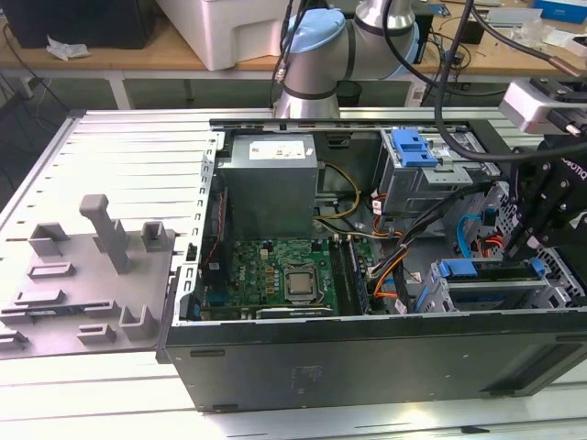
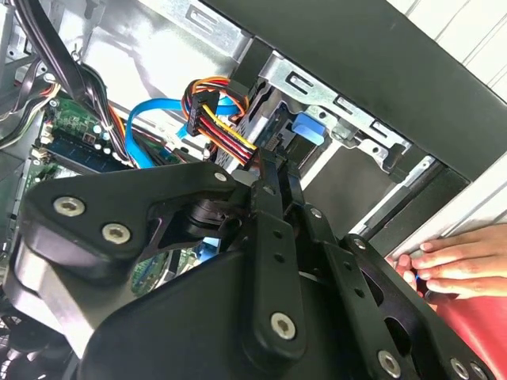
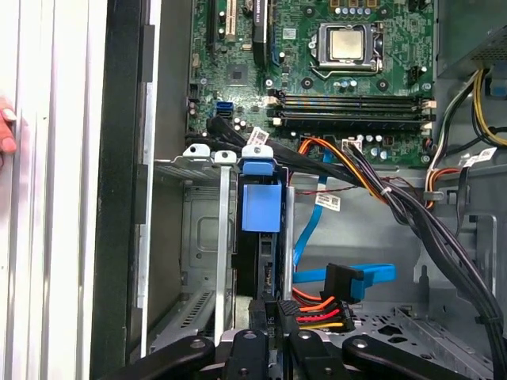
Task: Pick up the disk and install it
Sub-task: 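Insert the first disk wire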
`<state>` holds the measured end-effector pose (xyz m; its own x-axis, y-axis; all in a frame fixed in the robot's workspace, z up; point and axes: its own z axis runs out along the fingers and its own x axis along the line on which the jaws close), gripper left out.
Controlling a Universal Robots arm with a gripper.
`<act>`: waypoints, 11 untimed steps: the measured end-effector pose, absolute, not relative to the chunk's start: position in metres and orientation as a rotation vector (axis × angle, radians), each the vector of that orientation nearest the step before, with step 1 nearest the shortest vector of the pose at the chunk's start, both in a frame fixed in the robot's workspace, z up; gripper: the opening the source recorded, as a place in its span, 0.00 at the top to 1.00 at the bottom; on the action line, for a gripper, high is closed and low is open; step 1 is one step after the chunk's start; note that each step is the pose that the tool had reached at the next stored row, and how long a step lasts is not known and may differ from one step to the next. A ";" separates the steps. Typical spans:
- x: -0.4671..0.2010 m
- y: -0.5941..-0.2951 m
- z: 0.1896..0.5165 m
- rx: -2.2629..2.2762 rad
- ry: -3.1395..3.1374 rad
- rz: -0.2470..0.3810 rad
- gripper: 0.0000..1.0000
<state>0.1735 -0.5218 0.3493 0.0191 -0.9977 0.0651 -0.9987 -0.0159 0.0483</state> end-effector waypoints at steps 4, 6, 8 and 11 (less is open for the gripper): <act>0.173 -0.522 0.349 2.184 -2.146 0.019 0.83; 0.173 -0.522 0.349 2.184 -2.146 0.019 0.83; 0.173 -0.522 0.349 2.184 -2.145 0.019 0.83; 0.173 -0.521 0.349 2.184 -2.146 0.019 0.83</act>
<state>0.1733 -0.5211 0.3490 0.0192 -0.9977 0.0649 -0.9987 -0.0161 0.0483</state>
